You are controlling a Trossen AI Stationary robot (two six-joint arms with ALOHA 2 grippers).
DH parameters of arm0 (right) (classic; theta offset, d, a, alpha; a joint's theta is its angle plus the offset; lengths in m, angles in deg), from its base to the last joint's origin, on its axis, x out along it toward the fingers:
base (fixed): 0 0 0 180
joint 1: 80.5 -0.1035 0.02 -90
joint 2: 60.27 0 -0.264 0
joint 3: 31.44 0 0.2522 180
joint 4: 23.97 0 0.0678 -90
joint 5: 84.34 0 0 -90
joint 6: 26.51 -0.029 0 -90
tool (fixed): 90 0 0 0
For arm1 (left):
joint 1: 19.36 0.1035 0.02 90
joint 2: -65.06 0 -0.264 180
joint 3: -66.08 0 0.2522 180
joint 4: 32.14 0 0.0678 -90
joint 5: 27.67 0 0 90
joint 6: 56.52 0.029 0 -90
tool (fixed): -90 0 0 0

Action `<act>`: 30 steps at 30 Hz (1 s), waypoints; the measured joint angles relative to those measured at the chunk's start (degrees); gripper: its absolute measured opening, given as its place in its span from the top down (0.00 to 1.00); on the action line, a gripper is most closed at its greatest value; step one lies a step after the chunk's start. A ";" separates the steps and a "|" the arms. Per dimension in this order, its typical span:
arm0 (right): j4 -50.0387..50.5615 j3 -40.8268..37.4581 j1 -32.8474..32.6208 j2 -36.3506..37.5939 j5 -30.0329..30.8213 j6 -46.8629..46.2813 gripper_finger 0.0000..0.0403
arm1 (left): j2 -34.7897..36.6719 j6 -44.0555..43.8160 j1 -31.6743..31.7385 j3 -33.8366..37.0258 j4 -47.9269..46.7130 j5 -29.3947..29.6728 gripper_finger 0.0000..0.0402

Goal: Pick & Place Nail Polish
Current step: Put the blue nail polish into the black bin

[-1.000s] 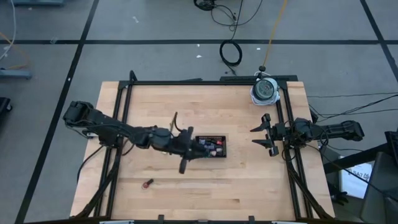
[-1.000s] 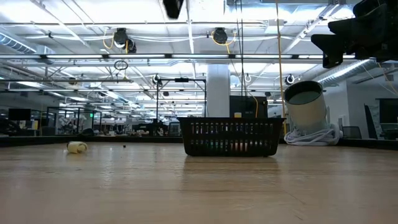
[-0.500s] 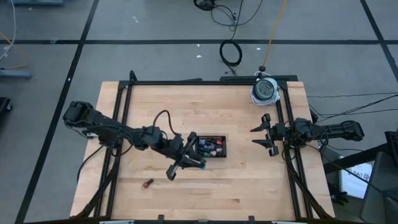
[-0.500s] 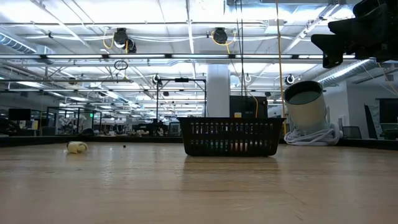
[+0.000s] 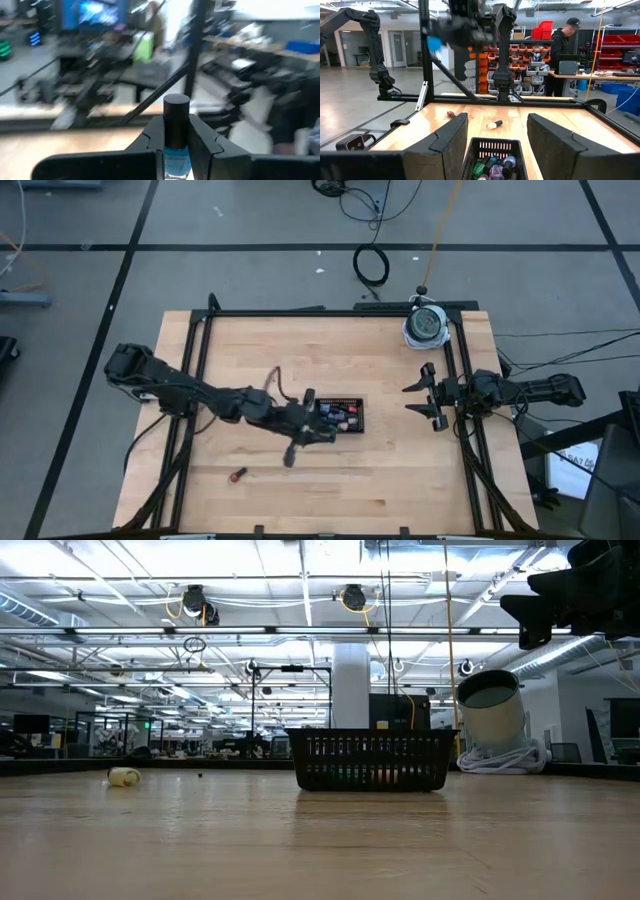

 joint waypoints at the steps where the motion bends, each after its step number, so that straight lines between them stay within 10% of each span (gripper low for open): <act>1: -0.01 0.00 0.02 -0.02 0.00 0.00 0.52 | -0.86 -0.28 0.22 -0.01 -0.72 1.54 0.92; 12: 0.01 -0.04 0.00 0.00 0.00 0.00 0.52 | -13.54 -16.46 7.08 0.04 -3.95 9.09 0.92; 30: -0.01 -0.04 0.00 0.00 0.00 0.00 0.52 | -13.58 -22.92 10.06 0.04 -26.83 14.64 0.92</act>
